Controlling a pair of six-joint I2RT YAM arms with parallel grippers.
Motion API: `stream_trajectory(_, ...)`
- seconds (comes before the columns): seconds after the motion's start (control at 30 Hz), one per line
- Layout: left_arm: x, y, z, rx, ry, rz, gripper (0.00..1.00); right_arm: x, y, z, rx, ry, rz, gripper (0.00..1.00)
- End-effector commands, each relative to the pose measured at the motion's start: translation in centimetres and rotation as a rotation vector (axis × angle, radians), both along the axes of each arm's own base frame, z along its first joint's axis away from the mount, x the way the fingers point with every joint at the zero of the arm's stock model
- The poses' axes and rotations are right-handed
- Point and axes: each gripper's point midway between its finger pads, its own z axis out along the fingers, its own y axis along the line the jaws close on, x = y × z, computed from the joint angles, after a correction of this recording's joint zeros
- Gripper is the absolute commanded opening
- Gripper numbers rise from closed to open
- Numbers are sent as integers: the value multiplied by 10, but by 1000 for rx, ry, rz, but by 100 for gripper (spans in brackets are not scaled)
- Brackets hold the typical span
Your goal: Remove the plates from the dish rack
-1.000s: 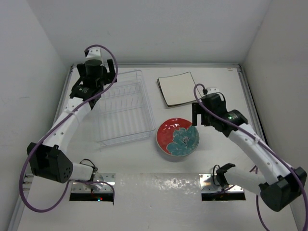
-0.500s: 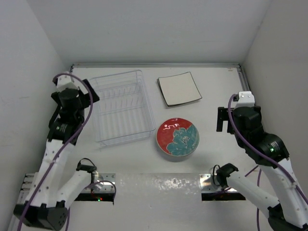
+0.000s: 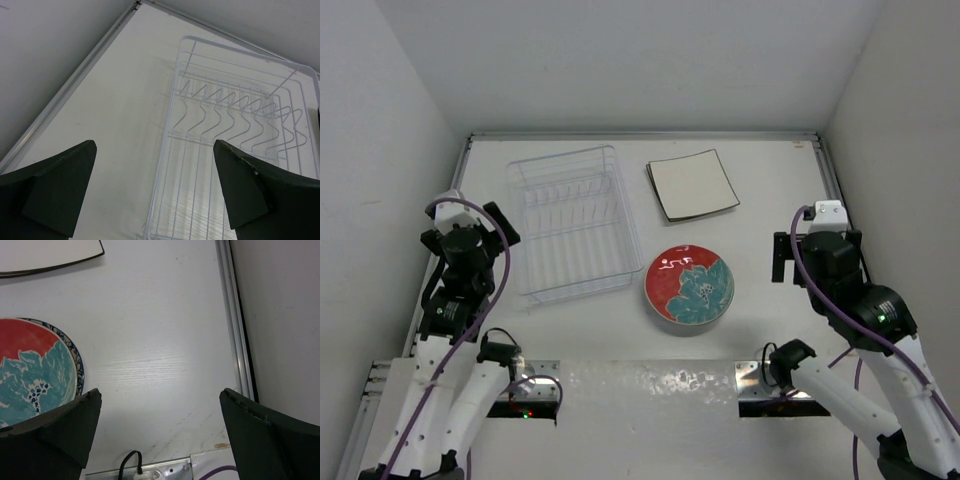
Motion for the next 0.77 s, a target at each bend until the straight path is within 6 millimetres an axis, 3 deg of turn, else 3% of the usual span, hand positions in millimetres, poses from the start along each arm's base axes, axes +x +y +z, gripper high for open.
stream_trajectory(0.0,-1,2,10,7,-47,3,100,0,-6,2,-5,-27,-36,99)
stream_trajectory(0.73,-7,-3,18,-2,-99,-33,100,-11,-7,8,10,-45,4,99)
